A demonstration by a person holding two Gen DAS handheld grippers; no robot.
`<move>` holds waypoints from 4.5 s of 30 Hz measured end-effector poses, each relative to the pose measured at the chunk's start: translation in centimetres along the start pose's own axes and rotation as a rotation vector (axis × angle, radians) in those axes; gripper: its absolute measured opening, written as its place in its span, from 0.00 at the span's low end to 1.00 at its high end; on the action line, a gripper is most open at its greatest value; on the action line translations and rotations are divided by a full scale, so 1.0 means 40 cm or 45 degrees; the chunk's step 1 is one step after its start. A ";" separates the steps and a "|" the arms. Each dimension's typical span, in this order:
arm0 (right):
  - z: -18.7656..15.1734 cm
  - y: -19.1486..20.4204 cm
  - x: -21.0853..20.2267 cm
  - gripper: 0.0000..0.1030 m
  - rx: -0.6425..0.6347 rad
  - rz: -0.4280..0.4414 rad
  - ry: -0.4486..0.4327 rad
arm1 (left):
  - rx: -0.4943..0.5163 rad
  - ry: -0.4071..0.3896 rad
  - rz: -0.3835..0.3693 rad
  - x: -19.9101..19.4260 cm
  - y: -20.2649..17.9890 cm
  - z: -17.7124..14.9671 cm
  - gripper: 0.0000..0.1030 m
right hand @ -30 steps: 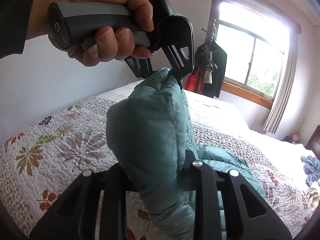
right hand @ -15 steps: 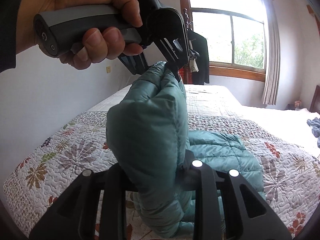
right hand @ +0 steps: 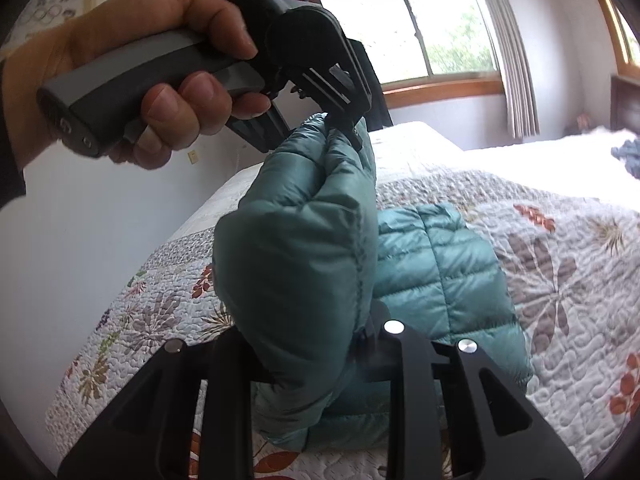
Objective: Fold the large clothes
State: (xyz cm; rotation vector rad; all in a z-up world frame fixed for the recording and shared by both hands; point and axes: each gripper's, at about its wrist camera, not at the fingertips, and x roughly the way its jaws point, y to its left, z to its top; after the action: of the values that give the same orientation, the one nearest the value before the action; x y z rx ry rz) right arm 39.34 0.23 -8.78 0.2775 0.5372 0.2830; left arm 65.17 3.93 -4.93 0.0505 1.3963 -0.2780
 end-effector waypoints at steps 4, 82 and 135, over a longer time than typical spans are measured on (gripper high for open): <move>-0.025 -0.059 0.003 0.23 0.109 0.017 0.014 | 0.020 0.020 0.000 0.048 -0.043 0.004 0.27; 0.061 -0.669 0.330 0.22 0.871 0.713 0.523 | 0.117 -0.333 -1.180 0.156 0.103 -0.297 0.46; 0.084 -0.355 0.027 0.43 0.017 0.414 0.563 | 0.154 -0.362 -0.984 0.074 0.165 -0.276 0.69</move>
State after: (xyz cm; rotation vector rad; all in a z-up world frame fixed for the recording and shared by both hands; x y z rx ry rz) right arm 44.75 -13.15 -11.19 0.3168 0.9321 0.6650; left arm 56.42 12.02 -10.62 -0.4237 1.0622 -0.9717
